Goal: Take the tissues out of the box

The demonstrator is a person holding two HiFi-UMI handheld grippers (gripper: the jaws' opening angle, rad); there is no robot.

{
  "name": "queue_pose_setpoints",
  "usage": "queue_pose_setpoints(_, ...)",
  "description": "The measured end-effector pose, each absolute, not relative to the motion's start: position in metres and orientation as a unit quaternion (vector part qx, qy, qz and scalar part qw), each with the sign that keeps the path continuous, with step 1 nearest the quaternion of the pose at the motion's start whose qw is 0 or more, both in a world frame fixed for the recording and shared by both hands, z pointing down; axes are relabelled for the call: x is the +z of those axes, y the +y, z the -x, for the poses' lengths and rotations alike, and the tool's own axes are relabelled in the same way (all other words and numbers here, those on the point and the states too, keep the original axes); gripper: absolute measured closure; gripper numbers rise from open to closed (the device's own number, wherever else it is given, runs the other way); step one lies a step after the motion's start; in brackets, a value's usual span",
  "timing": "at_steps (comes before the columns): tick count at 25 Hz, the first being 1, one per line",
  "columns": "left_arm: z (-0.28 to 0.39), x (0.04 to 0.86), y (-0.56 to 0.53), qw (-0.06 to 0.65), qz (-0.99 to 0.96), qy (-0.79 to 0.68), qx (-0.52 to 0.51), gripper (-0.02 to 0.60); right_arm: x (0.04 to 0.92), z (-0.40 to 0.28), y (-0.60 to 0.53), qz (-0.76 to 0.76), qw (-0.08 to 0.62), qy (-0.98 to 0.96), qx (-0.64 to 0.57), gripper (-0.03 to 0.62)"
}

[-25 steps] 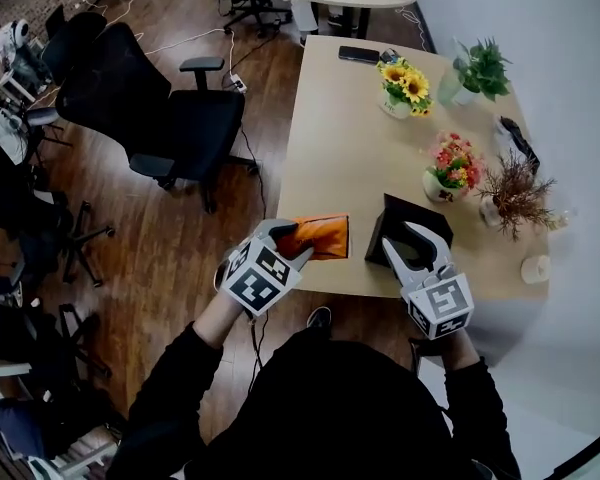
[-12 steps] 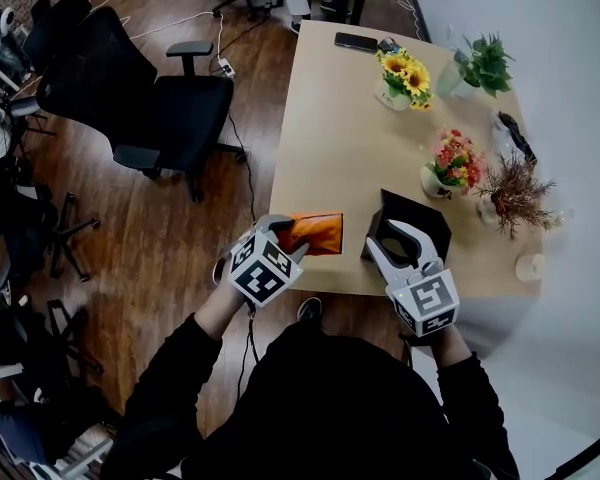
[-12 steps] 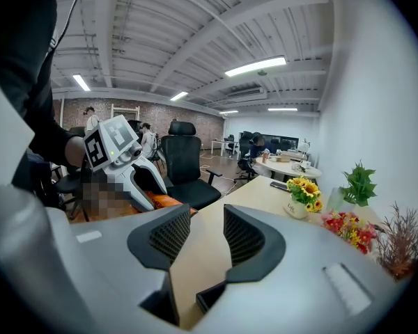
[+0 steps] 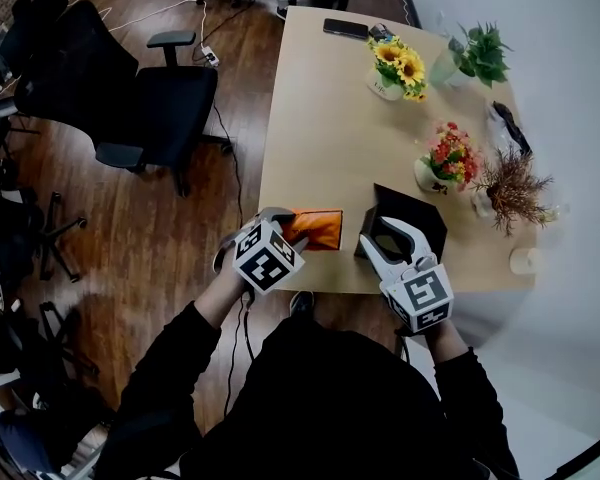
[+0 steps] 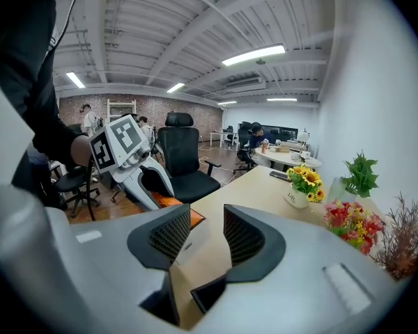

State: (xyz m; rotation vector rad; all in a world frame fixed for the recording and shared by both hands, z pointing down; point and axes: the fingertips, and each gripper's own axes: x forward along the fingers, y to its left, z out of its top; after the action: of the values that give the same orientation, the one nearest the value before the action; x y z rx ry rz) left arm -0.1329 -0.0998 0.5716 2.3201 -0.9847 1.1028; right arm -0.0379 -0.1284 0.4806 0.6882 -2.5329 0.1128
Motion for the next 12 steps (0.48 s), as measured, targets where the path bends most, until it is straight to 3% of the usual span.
queue_pose_setpoints(12,0.115,0.603,-0.109,0.21,-0.824,-0.313,0.423,0.416,0.489,0.014,-0.133,-0.267,0.277,-0.922,0.052,0.442)
